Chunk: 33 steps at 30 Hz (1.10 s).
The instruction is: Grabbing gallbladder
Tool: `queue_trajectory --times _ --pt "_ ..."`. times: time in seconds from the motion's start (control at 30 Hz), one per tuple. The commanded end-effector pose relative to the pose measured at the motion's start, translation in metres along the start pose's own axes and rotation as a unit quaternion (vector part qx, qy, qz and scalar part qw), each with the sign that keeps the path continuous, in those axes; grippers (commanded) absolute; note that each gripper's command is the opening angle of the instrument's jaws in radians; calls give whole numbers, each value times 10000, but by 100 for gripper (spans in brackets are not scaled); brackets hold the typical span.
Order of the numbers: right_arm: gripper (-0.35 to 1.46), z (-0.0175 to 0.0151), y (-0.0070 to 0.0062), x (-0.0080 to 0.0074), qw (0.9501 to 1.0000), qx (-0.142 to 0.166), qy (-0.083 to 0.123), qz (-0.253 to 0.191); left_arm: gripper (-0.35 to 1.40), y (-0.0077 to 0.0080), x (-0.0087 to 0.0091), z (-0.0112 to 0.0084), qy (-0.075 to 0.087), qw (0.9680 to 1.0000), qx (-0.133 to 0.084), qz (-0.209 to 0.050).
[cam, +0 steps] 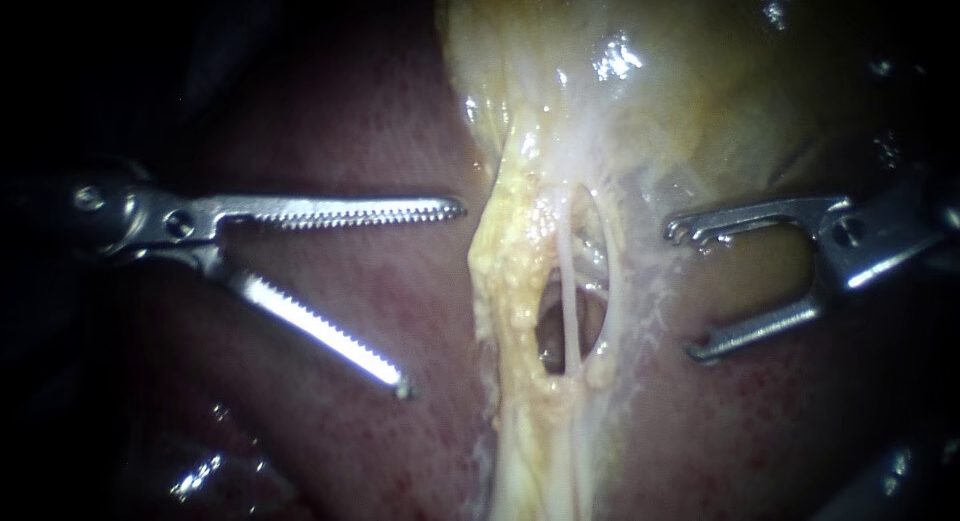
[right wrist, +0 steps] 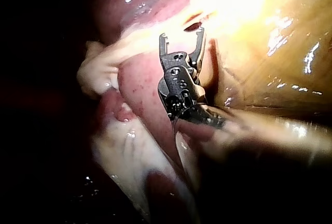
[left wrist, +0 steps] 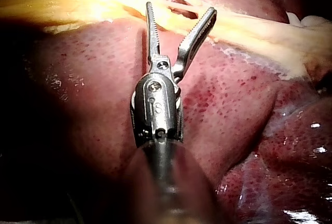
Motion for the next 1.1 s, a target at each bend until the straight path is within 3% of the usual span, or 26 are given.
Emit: queue_trajectory --times 0.03,0.17,0.3,0.43,0.53,0.63,0.7,0.77,0.8,0.9,1.1 --pt "60 0 0 0 10000 0 0 0 86 0 0 0 -1 10000 1 -1" --pt "60 0 0 0 10000 0 0 0 88 2 -1 1 19 9999 -101 -4" --pt "60 0 0 0 10000 -1 0 0 88 7 -5 2 95 9988 -417 -255" --pt "60 0 0 0 10000 -1 1 -29 89 12 -8 7 130 9979 -500 -390" --pt "60 0 0 0 10000 -1 1 -29 89 14 -8 10 226 9956 -704 -569" --pt "60 0 0 0 10000 0 1 -29 83 14 -8 11 394 9924 -863 -789" --pt "60 0 0 0 10000 0 1 -29 72 14 -7 14 537 9881 -939 -1093" --pt "60 0 0 0 10000 0 1 -30 69 14 -7 17 639 9858 -1000 -1191" --pt "60 0 0 0 10000 0 1 -29 62 14 -6 18 671 9831 -1044 -1342" --pt "60 0 0 0 10000 -1 1 -29 59 16 -6 24 722 9801 -1122 -1471" --pt "60 0 0 0 10000 -1 1 -29 47 18 -10 36 828 9706 -1267 -1870"
